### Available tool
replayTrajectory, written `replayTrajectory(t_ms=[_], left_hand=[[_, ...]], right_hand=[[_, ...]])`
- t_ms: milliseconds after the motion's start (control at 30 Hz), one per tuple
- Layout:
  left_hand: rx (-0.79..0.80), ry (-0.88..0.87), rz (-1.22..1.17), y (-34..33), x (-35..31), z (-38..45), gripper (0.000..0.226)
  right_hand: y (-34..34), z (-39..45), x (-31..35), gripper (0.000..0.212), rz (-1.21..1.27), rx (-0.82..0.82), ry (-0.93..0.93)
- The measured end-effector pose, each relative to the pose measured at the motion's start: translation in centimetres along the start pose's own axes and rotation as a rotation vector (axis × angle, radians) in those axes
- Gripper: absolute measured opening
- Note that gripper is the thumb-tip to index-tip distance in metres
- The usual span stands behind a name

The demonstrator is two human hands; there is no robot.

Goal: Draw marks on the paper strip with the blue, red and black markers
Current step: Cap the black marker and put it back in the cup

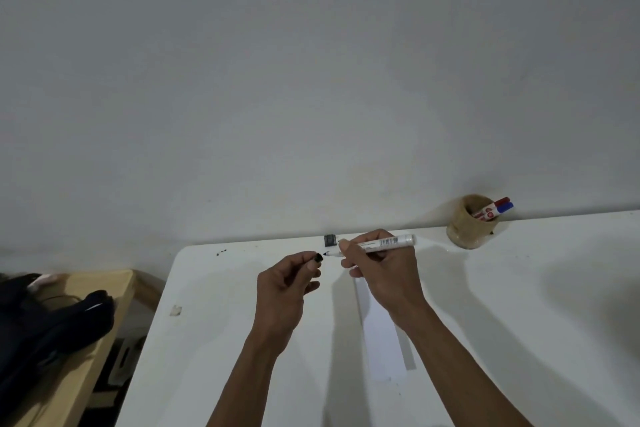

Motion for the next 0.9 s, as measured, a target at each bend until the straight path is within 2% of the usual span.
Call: replayTrajectory(t_ms=[300, 533, 633, 900], left_hand=[[0.101, -0.006, 0.04, -0.9, -0.4, -0.6, 0.015], [0.156, -0.008, 0.035, -1.3, -0.5, -0.4, 0.016], [0.184, -0.031, 0.105, -1.4, -0.5, -0.2, 0.016], [0.196, -0.03, 0.134, -2.4, -0.7, 0.7, 0.014]], right_hand=[[0.5, -0.7, -0.4, 0.025, -0.028, 0.018, -0.03], [1.3, -0.6, -0.4, 0.019, 0.051, 0.036, -0.125], [1.5, -0.7, -0.6, 0.015, 0.055, 0.044, -0.14], [1.8, -0.8, -1.5, 0.017, 0.179, -0.055, -0.224]])
Point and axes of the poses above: each hand's wrist, its own z-axis towards the middle knuckle, its own y-axis out of the back of the hand, x = y × z, the point moved 2 cm from there along z, towards the middle knuckle, and after that the axes turned 2 degrees about z, right-handed, at the moved point
